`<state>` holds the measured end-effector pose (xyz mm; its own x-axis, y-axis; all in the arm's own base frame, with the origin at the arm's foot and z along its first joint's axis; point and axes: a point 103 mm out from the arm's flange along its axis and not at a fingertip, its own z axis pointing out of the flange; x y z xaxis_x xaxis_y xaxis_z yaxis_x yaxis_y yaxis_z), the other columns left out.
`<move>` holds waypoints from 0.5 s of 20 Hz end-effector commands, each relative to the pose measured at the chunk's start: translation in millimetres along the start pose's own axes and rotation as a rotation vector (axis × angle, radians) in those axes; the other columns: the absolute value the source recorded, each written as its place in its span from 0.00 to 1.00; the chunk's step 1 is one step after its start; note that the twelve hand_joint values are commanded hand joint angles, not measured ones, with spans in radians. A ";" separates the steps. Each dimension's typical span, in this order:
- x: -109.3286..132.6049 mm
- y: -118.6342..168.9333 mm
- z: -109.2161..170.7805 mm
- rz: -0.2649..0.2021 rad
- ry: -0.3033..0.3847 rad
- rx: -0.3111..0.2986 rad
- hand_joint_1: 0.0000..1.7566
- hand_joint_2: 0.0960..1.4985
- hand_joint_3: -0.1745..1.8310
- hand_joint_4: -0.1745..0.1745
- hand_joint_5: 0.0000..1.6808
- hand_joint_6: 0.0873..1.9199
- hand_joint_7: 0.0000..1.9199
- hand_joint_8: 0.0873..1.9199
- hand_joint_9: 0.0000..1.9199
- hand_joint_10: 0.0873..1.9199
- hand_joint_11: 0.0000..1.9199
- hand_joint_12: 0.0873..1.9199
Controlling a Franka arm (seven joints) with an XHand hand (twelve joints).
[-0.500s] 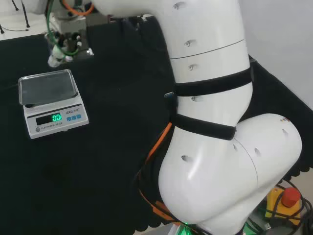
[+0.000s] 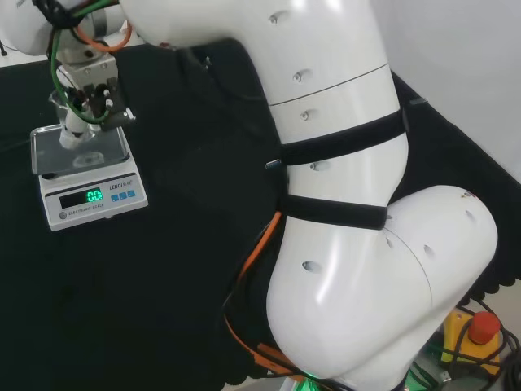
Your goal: Put the beaker on the electronic balance.
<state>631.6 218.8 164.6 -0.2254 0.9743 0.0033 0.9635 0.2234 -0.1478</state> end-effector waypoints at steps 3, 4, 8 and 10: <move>1.9 -3.6 25.3 0.001 -0.023 0.056 0.74 0.52 0.23 0.00 0.76 0.24 0.69 0.23 0.82 0.04 0.80 0.31; 2.2 -2.8 27.0 0.000 -0.022 0.059 0.74 0.52 0.23 0.00 0.76 0.24 0.69 0.23 0.82 0.04 0.80 0.31; 3.9 -0.4 29.7 -0.007 -0.020 0.076 0.72 0.49 0.27 0.08 0.78 0.22 0.68 0.25 0.82 0.03 0.79 0.31; 3.3 0.2 28.4 -0.014 -0.016 0.096 0.69 0.39 0.34 0.47 0.77 0.22 0.64 0.30 0.81 0.02 0.74 0.35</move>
<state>627.9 220.9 139.8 -0.2299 0.9731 -0.0137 0.9536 0.2225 -0.2029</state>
